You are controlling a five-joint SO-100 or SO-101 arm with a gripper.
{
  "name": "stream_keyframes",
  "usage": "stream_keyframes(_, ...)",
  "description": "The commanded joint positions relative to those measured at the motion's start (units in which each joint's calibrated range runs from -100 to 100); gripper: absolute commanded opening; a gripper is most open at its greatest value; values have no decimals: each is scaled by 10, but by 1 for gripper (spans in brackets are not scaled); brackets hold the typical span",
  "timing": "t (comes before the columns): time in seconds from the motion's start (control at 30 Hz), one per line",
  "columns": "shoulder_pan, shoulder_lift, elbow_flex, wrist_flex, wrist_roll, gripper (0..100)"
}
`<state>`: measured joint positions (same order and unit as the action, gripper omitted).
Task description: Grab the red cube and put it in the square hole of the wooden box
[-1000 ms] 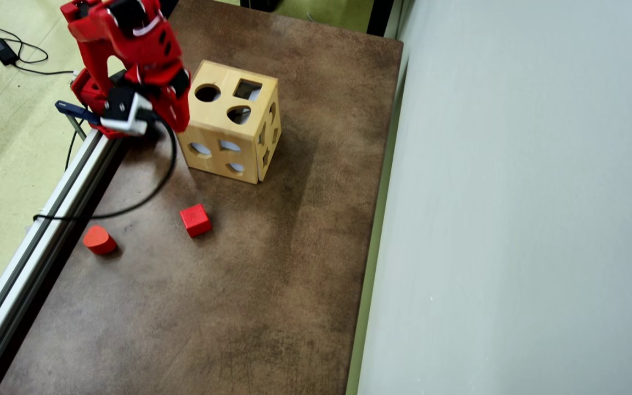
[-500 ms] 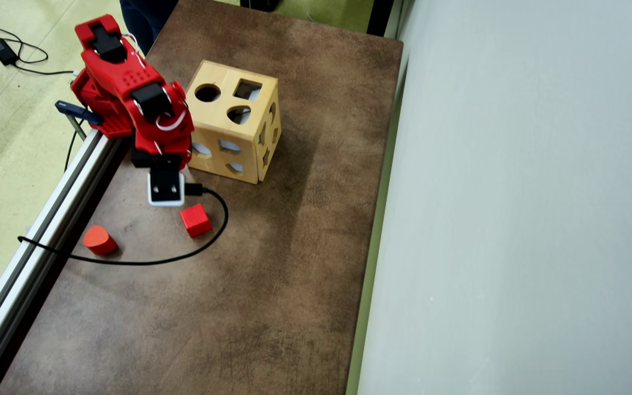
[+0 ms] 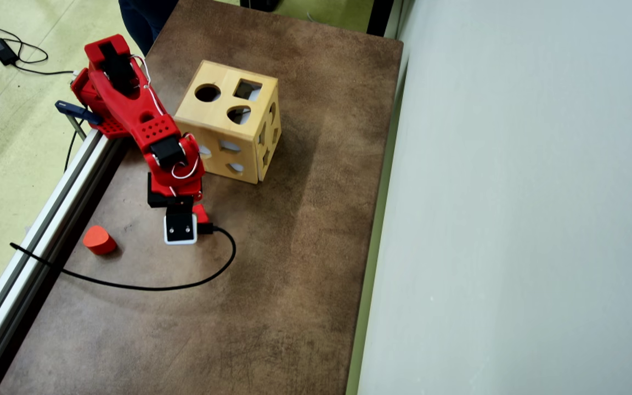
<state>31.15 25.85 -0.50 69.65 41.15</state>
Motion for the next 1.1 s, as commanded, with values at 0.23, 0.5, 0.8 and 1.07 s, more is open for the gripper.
stream_keyframes(0.23,-3,-25,-4,-36,18,2)
stream_keyframes(0.5,-5,-46,2,-56,15,3)
stream_keyframes(0.8,-3,-80,5,-47,14,20)
stream_keyframes(1.07,39,-81,-2,-16,16,32)
